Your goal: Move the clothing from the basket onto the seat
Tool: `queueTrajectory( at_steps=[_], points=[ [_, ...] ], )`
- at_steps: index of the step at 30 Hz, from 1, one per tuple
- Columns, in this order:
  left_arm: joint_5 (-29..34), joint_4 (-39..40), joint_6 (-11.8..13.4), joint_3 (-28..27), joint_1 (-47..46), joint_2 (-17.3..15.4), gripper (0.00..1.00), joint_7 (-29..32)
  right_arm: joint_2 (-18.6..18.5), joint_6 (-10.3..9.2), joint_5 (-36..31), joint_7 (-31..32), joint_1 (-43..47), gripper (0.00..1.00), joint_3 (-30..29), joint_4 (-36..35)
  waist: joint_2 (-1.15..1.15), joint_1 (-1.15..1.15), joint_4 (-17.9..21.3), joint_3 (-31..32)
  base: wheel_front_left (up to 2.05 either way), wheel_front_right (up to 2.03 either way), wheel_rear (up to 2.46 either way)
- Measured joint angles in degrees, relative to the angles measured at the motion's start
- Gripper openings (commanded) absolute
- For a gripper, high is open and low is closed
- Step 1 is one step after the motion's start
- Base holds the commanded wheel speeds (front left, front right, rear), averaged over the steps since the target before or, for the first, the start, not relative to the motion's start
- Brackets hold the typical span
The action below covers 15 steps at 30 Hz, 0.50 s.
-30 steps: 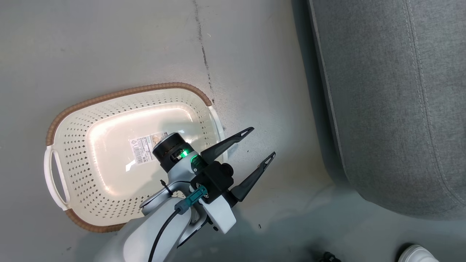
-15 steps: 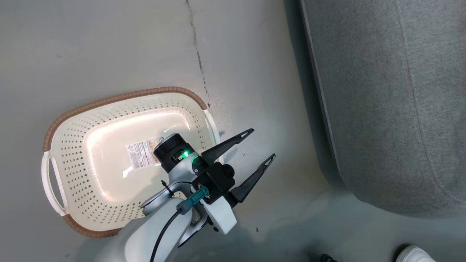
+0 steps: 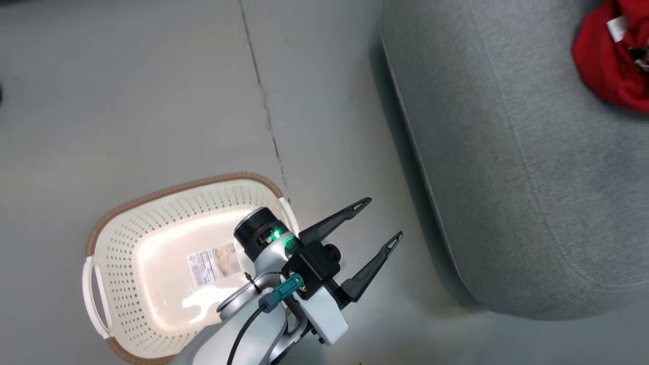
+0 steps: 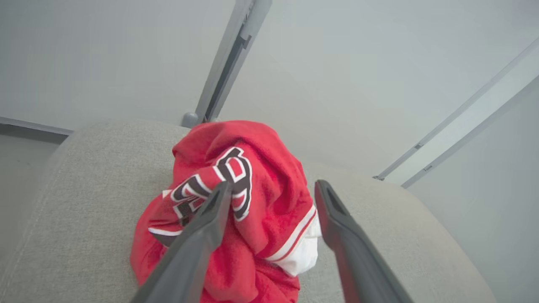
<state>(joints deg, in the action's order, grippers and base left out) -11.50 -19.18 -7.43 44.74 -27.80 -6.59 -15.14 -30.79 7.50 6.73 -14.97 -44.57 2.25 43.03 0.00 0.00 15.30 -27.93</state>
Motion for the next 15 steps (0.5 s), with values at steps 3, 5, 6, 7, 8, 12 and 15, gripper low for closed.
queueTrajectory(
  at_steps=[3, 5, 6, 7, 8, 12, 15],
  points=[
    [-0.5, 0.2, 0.0, -1.1, 2.0, 0.7, 1.0, 0.0, -0.9, 0.0, 0.1, 0.0, 2.3, 1.0, 1.8, -4.4, 0.0, 0.0, 0.4, 3.3, 0.0, 0.0, 0.0],
    [-0.8, 0.4, 0.0, -2.0, 3.4, 1.3, 1.0, 0.0, -1.4, 0.0, 0.3, 0.0, 3.9, 1.0, 2.1, -7.6, 0.0, 0.0, 0.6, 5.5, 0.0, 0.0, 0.0],
    [-0.8, 0.6, 0.0, -2.4, 4.1, 1.7, 1.0, 0.0, -1.5, 0.0, 0.4, 0.0, 4.7, 1.0, 2.2, -9.3, 0.0, 0.0, 0.6, 6.7, 0.0, 0.0, 0.0],
    [-0.8, 0.8, 0.0, -2.7, 4.7, 1.9, 1.0, 0.0, -1.6, 0.0, 0.5, 0.0, 5.5, 1.0, 2.2, -11.0, 0.0, 0.0, 0.7, 7.8, 0.0, 0.0, 0.0],
    [-0.8, 0.8, 0.0, -2.7, 4.7, 1.9, 1.0, 0.0, -1.6, 0.0, 0.5, 0.0, 5.5, 1.0, 2.2, -11.0, 0.0, 0.0, 0.7, 7.8, 0.0, 0.0, 0.0],
    [-0.8, 1.6, 0.0, -4.2, 7.2, 2.6, 1.0, 0.0, -1.7, 0.0, 0.8, 0.0, 8.7, 1.0, 2.1, -18.4, 0.0, 0.0, 0.5, 12.2, 0.0, 0.0, 0.0],
    [-0.8, 2.2, 0.0, -5.9, 9.1, 3.2, 1.0, 0.0, -0.9, 0.0, 0.9, 0.0, 11.4, 1.0, 1.9, -24.4, 0.0, 0.0, -0.1, 15.2, 0.0, 0.0, 0.0]
  ],
)
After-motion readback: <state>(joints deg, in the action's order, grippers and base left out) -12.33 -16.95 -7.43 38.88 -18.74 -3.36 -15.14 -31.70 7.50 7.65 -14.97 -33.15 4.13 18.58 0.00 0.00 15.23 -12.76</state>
